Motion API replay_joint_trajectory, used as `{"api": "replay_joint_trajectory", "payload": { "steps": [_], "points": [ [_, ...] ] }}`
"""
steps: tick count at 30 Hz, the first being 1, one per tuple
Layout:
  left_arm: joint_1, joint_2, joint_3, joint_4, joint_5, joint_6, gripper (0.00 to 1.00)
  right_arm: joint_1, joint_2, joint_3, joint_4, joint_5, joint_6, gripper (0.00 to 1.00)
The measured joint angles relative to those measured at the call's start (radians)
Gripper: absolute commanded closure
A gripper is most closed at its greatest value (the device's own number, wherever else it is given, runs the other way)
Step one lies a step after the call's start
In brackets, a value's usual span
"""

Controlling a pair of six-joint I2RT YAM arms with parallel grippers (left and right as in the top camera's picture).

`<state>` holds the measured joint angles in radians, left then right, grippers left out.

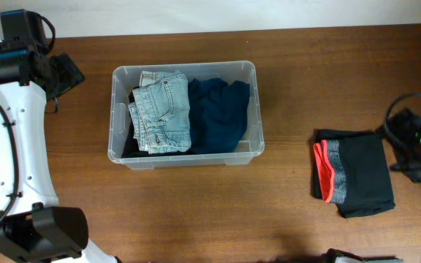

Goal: Pack container
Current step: 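Move the right gripper down to the black red-trimmed garment's right edge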

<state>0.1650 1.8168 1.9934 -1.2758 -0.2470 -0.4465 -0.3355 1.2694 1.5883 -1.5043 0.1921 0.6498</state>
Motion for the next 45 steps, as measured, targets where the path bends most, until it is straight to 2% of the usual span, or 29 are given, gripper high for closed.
{"api": "replay_joint_trajectory", "payload": {
  "steps": [7,14,20,27,38,45],
  "points": [
    [0.0,0.0,0.0,0.0,0.0,0.0,0.01,-0.154,-0.22,-0.317,0.186,-0.181,-0.017,0.02],
    [0.0,0.0,0.0,0.0,0.0,0.0,0.01,-0.27,-0.353,-0.525,0.261,-0.295,-0.056,0.01],
    [0.0,0.0,0.0,0.0,0.0,0.0,0.01,-0.356,-0.336,-0.631,0.326,-0.399,-0.141,0.01],
    [0.0,0.0,0.0,0.0,0.0,0.0,0.01,-0.458,-0.214,-0.645,0.353,-0.529,-0.252,0.01],
    [0.0,0.0,0.0,0.0,0.0,0.0,0.01,-0.755,-0.169,-0.782,0.411,-0.726,-0.383,0.01],
    [0.0,0.0,0.0,0.0,0.0,0.0,0.01,-0.798,-0.169,-0.856,0.459,-0.749,-0.426,0.02]
  ]
}}
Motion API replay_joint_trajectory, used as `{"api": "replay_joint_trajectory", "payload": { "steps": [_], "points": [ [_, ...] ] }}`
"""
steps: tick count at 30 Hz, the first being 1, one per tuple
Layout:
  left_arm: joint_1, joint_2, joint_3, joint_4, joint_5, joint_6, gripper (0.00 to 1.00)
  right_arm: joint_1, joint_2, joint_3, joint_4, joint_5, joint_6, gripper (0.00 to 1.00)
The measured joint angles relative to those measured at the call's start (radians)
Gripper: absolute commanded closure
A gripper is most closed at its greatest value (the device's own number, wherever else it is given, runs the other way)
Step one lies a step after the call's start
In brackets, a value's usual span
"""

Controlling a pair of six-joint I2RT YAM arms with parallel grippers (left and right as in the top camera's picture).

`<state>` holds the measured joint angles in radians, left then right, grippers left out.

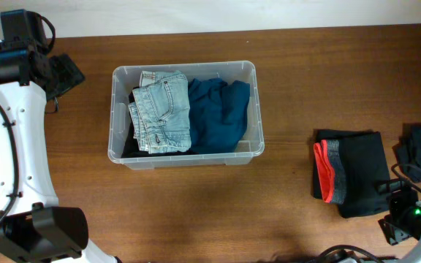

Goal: Pack container
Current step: 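Move the right gripper down to the black red-trimmed garment's right edge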

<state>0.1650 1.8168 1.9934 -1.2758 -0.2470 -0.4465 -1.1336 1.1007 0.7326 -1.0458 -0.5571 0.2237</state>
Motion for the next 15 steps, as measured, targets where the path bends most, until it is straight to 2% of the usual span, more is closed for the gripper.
{"api": "replay_joint_trajectory", "payload": {
  "steps": [15],
  "points": [
    [0.0,0.0,0.0,0.0,0.0,0.0,0.01,0.0,0.027,-0.113,0.114,-0.005,-0.015,0.01]
  ]
}}
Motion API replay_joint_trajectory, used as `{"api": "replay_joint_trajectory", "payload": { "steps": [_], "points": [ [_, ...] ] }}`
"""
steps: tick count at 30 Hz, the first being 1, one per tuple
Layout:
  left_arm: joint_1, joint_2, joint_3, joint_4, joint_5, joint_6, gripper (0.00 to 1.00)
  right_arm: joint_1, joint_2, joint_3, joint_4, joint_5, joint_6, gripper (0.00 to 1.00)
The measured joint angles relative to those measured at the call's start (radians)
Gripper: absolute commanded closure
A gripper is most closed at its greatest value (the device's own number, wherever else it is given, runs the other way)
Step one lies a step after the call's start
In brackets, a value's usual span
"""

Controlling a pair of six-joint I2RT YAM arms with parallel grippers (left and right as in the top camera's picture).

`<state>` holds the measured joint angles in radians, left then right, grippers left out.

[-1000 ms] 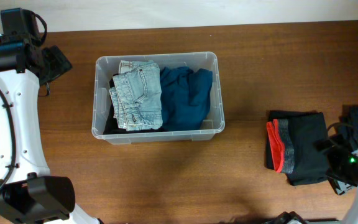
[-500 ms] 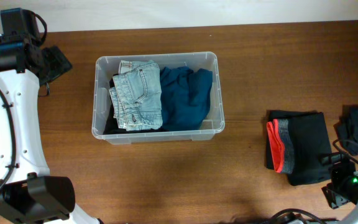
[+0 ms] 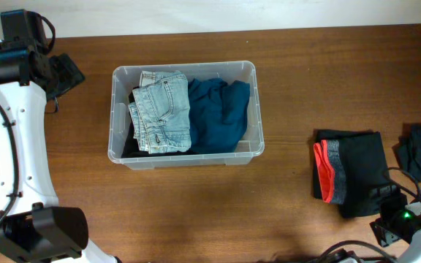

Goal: Pack container
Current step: 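Move the right gripper down to the black red-trimmed garment's right edge, then close the right gripper on the black garment and drag it left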

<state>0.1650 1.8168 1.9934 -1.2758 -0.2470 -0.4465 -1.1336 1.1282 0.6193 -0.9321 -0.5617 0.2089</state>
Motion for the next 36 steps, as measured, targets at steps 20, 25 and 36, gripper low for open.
{"api": "replay_joint_trajectory", "payload": {
  "steps": [20,25,36],
  "points": [
    [0.0,0.0,0.0,0.0,0.0,0.0,0.01,0.0,0.211,-0.016,0.13,0.041,0.03,0.02],
    [0.0,0.0,0.0,0.0,0.0,0.0,0.01,0.0,0.244,-0.016,0.172,0.04,0.031,0.01],
    [0.0,0.0,0.0,0.0,0.0,0.0,0.01,0.0,0.277,-0.014,0.269,-0.032,0.031,0.02]
  ]
}}
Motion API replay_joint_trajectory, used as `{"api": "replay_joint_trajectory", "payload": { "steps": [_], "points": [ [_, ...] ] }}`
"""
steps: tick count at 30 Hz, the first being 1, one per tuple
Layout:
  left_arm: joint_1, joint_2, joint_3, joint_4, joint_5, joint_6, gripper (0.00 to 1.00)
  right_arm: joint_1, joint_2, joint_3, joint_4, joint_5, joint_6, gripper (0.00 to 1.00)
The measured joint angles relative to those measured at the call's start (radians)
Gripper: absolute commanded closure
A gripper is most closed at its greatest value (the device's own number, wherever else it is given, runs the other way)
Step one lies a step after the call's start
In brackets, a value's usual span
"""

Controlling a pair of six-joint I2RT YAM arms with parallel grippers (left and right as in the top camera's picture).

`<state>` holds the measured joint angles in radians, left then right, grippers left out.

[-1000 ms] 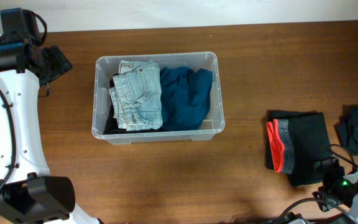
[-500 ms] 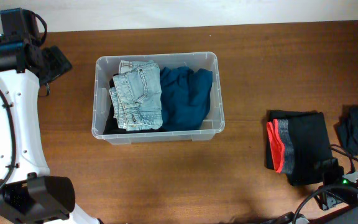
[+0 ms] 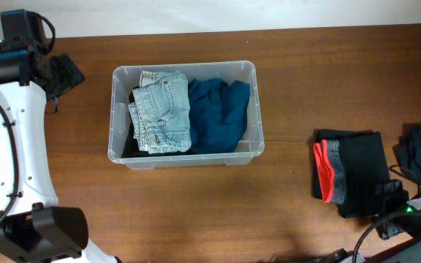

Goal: Pack container
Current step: 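Close the right gripper on the black garment and drag it left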

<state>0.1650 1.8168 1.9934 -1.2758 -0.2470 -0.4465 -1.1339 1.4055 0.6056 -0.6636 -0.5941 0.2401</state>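
A clear plastic container (image 3: pixel 187 159) sits left of centre. Inside lie folded light-blue jeans (image 3: pixel 163 113) and a dark teal garment (image 3: pixel 219 113), side by side, with a bit of black cloth under the jeans. On the table to the right rests a folded black garment (image 3: pixel 357 172) with a red and grey band. My right gripper (image 3: pixel 386 196) is at that garment's front right corner; its jaws are not discernible. My left gripper (image 3: pixel 67 74) hangs left of the container, its fingers too dark to read.
A crumpled dark garment lies at the far right edge of the table. The left arm's white links (image 3: pixel 20 146) run down the left side. Cables trail at the front right corner.
My right arm has shifted a little to the right at the front right corner, its tip still by the folded black garment's corner. Left arm, container and clothes are unchanged.
My right arm first stood at the right edge, covering the spot where the crumpled dark garment now lies. Then it was down at the front right, by the folded black garment's front corner, with the crumpled garment showing. It has stayed there with small shifts.
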Motion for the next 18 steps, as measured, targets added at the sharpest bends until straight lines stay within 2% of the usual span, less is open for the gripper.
{"api": "replay_joint_trajectory", "payload": {
  "steps": [13,18],
  "points": [
    [0.0,0.0,0.0,0.0,0.0,0.0,0.01,0.0,0.1,0.028,0.088,-0.106,0.014,0.02],
    [0.0,0.0,0.0,0.0,0.0,0.0,0.01,0.076,0.137,0.041,0.157,-0.135,0.026,0.02]
  ]
}}
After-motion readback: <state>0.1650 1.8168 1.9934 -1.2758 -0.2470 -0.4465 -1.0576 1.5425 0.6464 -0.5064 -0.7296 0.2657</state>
